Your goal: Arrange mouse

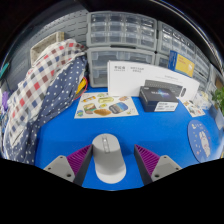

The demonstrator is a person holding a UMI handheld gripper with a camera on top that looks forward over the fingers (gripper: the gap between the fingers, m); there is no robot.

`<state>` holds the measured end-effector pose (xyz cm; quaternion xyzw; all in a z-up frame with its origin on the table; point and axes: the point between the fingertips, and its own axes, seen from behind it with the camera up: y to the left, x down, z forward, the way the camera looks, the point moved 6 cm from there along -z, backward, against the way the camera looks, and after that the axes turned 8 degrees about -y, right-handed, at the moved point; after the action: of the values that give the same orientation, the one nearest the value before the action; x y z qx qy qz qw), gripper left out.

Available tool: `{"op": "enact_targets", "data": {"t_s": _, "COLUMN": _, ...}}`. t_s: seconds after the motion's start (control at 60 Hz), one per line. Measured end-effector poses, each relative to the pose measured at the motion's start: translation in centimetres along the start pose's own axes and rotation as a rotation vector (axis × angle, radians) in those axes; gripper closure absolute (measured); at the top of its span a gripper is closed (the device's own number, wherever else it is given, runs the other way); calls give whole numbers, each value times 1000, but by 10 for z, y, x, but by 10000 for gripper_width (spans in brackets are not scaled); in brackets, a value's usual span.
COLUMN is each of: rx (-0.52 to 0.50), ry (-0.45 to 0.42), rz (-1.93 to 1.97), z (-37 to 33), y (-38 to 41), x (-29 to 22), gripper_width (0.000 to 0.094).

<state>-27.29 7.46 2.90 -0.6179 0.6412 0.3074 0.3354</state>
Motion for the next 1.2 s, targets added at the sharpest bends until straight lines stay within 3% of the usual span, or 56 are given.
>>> {"op": "enact_targets", "data": {"t_s": 0.133, "rx": 26, "ry": 9, "rz": 22, "z": 13, "y": -6, "x": -10, "gripper_width": 114}}
{"op": "enact_targets", "data": {"t_s": 0.317, "rx": 17, "ry": 37, "rz": 42, "z": 12, "y": -4, "x": -7, "gripper_width": 238}}
{"op": "enact_targets", "data": {"t_s": 0.383, "rx": 7, "ry": 44, "rz": 37, "z": 10, "y": -3, "x": -6, "gripper_width": 302}}
{"op": "enact_targets", "data": {"t_s": 0.433, "rx": -3, "ry": 49, "rz": 24, "z": 8, "y": -2, "x": -4, "gripper_width": 420}}
{"op": "enact_targets", "data": {"t_s": 0.5, "rx": -16, "ry": 55, "rz": 10, "z": 7, "y": -3, "x": -3, "gripper_width": 435}}
{"op": "enact_targets", "data": {"t_s": 0.6, "rx": -39, "ry": 55, "rz": -12, "z": 7, "y": -4, "x": -3, "gripper_width": 533}}
{"op": "enact_targets", "data": {"t_s": 0.667, "rx": -54, "ry": 62, "rz": -22, "z": 7, "y": -4, "x": -2, "gripper_width": 544}}
{"op": "enact_targets", "data": {"t_s": 0.683, "rx": -57, "ry": 65, "rz": -26, "z": 6, "y": -4, "x": -2, "gripper_width": 501}}
{"op": "enact_targets", "data": {"t_s": 0.7, "rx": -65, "ry": 61, "rz": -33, "z": 6, "y": -4, "x": -3, "gripper_width": 590}}
{"op": "enact_targets", "data": {"t_s": 0.817, "rx": -127, "ry": 94, "rz": -42, "z": 4, "y": -6, "x": -6, "gripper_width": 593}}
{"op": "enact_targets", "data": {"t_s": 0.9, "rx": -154, "ry": 56, "rz": -62, "z": -11, "y": -21, "x": -32, "gripper_width": 589}}
{"op": "enact_targets", "data": {"t_s": 1.117, "rx": -140, "ry": -206, "rz": -76, "z": -71, "y": -130, "x": -159, "gripper_width": 591}}
{"op": "enact_targets", "data": {"t_s": 1.2, "rx": -112, "ry": -265, "rz": -90, "z": -89, "y": -187, "x": -194, "gripper_width": 590}}
